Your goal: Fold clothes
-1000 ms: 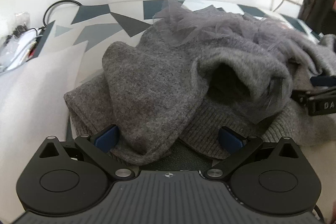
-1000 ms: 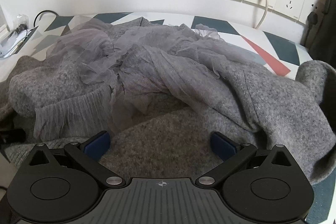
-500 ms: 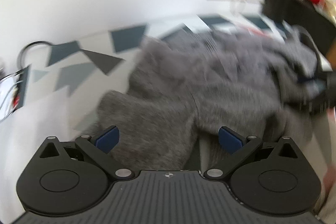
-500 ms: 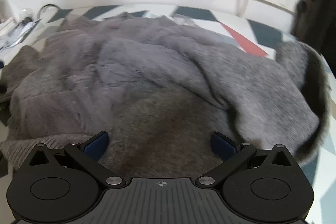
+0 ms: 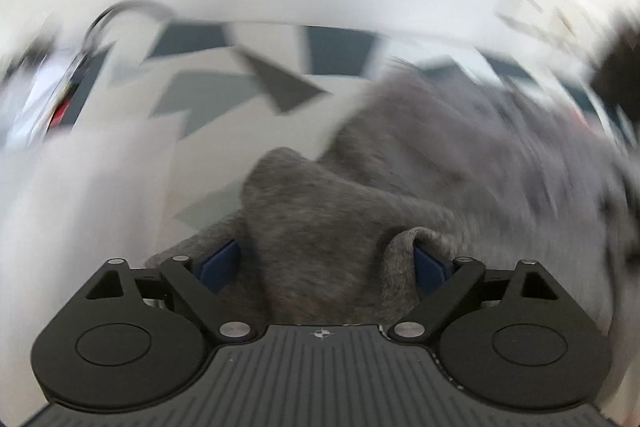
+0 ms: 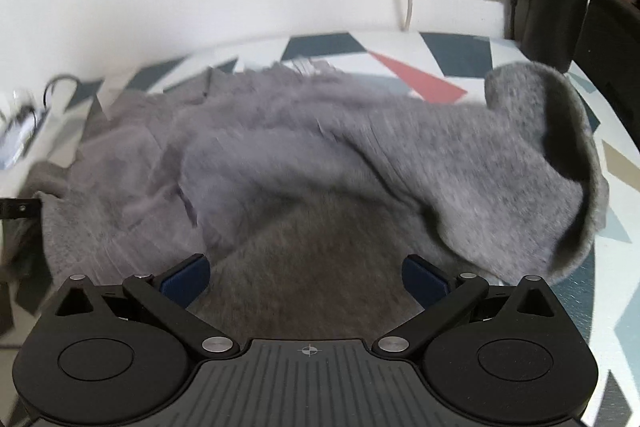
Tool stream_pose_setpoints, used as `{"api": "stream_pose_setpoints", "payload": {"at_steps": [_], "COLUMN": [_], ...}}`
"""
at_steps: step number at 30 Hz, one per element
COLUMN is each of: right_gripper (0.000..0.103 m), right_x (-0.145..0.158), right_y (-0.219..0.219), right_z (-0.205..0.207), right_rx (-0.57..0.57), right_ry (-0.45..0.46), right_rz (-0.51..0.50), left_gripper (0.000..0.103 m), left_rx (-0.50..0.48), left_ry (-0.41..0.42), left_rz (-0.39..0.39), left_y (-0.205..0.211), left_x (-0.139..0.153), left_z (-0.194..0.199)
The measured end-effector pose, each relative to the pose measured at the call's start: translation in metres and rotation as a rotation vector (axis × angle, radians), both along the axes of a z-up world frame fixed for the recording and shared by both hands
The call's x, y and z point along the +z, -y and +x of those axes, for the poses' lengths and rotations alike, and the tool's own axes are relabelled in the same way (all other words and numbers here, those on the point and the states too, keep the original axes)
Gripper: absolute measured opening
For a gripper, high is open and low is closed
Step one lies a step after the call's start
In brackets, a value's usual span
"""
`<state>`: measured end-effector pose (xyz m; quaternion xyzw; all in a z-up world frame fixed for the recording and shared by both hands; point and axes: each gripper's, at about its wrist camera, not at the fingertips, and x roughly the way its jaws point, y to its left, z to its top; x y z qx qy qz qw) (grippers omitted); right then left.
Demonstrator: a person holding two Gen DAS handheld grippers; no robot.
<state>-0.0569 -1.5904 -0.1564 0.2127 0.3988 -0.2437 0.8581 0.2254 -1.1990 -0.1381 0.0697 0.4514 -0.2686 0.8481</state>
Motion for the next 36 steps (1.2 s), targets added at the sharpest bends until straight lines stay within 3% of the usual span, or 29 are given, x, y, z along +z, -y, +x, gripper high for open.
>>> {"api": "stream_pose_setpoints", "payload": {"at_steps": [9, 13, 20, 27, 30, 36], "right_gripper": [0.102, 0.102, 0.102, 0.102, 0.102, 0.102], "right_x": [-0.008, -0.017, -0.025, -0.025, -0.025, -0.024], "right_y": [-0.017, -0.024, -0.033, -0.033, -0.032, -0.033], "right_z": [0.023, 0.019, 0.011, 0.015, 0.016, 0.013], "right_rx": [0.043, 0.065, 0.094, 0.075, 0.072, 0.075], "right_ry": [-0.032, -0.074, -0.116, -0.117, -0.120, -0.125], "right_rz": [-0.027, -0.045, -0.113, -0.115, -0.114, -0.108], "left_gripper": [0.091, 0.093, 0.095, 0.095, 0.075, 0.059], "left_rx": [0.118, 0.145, 0.018, -0.208, -0.276, -0.312], "left_ry": [0.093, 0.052, 0.067, 0.118, 0.128, 0.140], "left_rz": [0.056, 0.031, 0.014, 0.062, 0.093, 0.124], "left_y": [0.002, -0.005, -0.017, -0.006, 0.008, 0.023], "left_x": [0.000, 0.002, 0.009, 0.006, -0.001, -0.005], "left_z": [0.045, 0.048, 0.005, -0.049, -0.059, -0.063]}}
